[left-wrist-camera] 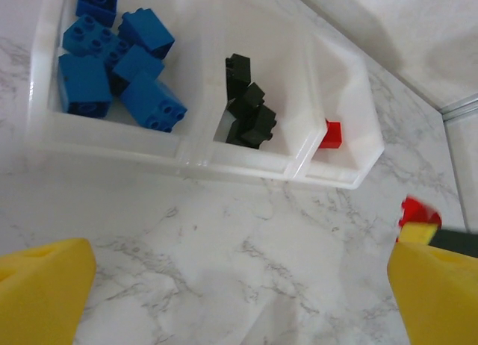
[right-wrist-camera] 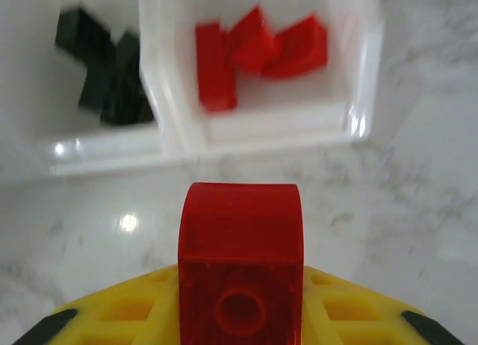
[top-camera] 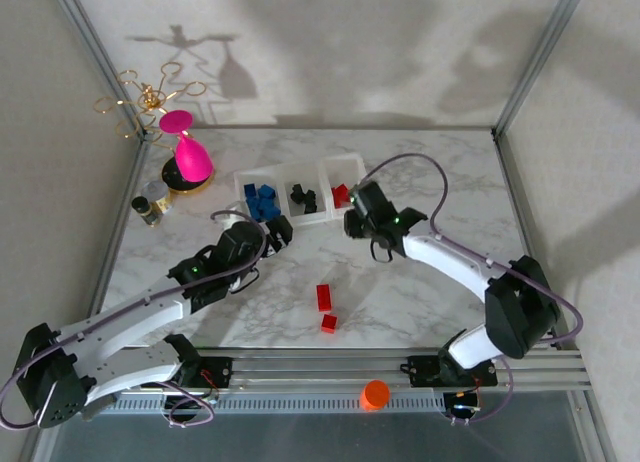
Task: Sort the legos into containers by color
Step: Place the lego in the container.
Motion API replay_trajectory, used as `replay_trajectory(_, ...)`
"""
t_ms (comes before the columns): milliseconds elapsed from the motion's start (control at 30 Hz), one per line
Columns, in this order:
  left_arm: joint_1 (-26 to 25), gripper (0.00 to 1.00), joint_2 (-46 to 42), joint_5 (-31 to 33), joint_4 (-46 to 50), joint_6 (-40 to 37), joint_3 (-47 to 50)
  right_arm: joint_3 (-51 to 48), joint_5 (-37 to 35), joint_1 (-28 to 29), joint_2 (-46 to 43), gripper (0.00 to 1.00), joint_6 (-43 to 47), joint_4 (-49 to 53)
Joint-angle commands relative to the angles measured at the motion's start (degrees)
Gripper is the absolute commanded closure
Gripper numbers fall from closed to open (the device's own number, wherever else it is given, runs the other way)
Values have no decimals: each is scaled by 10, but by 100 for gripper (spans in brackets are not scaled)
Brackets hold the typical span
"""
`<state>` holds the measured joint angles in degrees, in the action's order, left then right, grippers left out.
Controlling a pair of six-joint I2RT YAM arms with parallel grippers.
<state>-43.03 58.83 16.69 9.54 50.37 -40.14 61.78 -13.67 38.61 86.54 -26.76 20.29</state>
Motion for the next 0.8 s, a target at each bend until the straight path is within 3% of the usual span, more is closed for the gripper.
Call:
replay_trajectory(0,3,0,15,3,-32,-20,-24,54,3,-35,56,67,45,-26)
replay_trajectory(467,12,0,77,-8,-67,-30,-67,229,29,-90,268,65,82,-44)
replay_trajectory(767,18,0,68,-8,-65,-32,-67,285,18,-93,315,52,92,-30)
